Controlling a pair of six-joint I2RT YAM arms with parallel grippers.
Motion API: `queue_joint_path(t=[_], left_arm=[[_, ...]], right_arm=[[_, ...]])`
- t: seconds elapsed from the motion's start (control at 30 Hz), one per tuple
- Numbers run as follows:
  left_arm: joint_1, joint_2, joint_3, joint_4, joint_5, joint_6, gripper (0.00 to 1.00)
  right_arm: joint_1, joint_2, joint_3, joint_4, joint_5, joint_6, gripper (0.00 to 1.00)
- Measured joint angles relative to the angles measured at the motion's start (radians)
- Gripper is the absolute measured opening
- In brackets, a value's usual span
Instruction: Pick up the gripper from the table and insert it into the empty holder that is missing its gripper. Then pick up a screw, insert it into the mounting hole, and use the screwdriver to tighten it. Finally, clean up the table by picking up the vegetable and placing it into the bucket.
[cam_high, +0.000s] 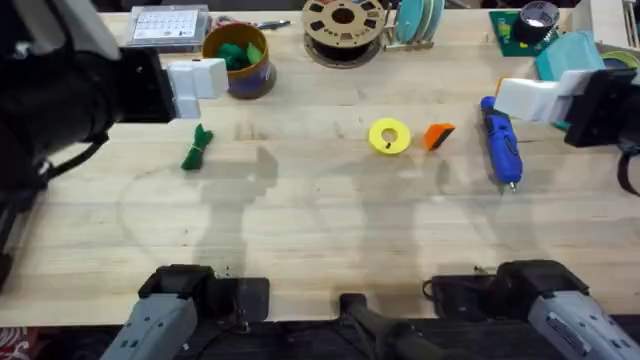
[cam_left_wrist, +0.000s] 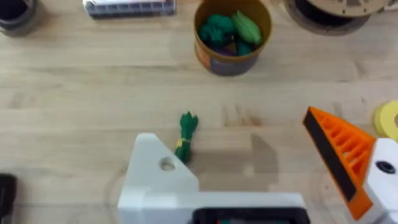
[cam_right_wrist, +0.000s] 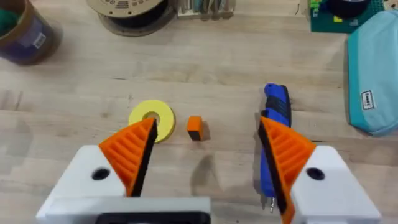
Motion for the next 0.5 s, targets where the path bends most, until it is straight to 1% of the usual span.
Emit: queue_joint_path(t=[0.03, 0.07, 0.1, 0.2, 0.3, 0.37, 0.5], left_arm=[[0.000, 0.004, 0.002, -0.002, 0.001, 0.000, 0.985], [0.000, 0.026, 0.011, -0.015, 0.006, 0.000, 0.986], [0.000, 0.045, 0.017, -0.028, 0.009, 0.000, 0.986], [0.000, 0.092, 0.019, -0.071, 0.018, 0.000, 0.986], [0.000, 0.137, 0.019, -0.091, 0.025, 0.000, 0.986], [0.000, 0.159, 0.019, -0.091, 0.026, 0.000, 0.986], [0.000, 0.171, 0.019, -0.071, 0.027, 0.000, 0.986]], right_arm=[[0.000, 0.000, 0.000, 0.000, 0.000, 0.000, 0.997], [0.000, 0.021, 0.024, -0.072, -0.004, -0.001, 0.997], [0.000, 0.077, 0.093, -0.220, -0.013, 0.003, 0.996], [0.003, 0.239, 0.150, -0.247, -0.029, 0.003, 0.997], [0.003, 0.363, 0.147, -0.285, -0.034, 0.003, 0.997], [0.003, 0.393, 0.146, -0.300, -0.035, 0.003, 0.996], [0.003, 0.386, 0.146, -0.298, -0.041, -0.012, 0.997]])
